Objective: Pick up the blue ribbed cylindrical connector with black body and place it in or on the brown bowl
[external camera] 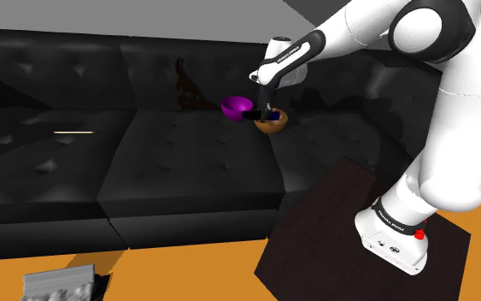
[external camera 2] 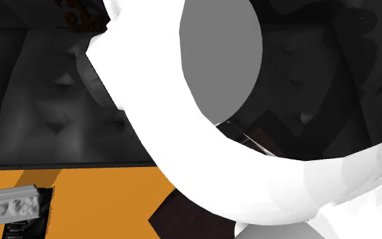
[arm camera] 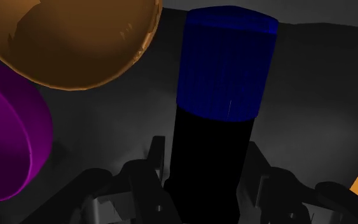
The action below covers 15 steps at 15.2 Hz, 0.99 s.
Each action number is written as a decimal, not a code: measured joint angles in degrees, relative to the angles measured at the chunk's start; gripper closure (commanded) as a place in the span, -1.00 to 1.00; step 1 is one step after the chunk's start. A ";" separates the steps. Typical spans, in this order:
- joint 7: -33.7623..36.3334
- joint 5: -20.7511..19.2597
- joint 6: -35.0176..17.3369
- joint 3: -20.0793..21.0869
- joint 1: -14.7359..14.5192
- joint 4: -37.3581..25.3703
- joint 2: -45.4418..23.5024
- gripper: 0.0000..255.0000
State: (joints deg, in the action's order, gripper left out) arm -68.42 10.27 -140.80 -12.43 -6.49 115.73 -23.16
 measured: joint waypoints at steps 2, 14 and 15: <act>-0.47 -0.09 0.90 -0.22 0.42 -0.60 0.28 1.00; -13.40 3.11 8.56 -1.38 12.49 -18.51 -11.00 1.00; -13.71 3.26 8.58 -1.30 12.83 -19.25 -11.75 1.00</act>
State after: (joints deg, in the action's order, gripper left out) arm -82.12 13.53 -132.22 -13.73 6.34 96.47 -34.91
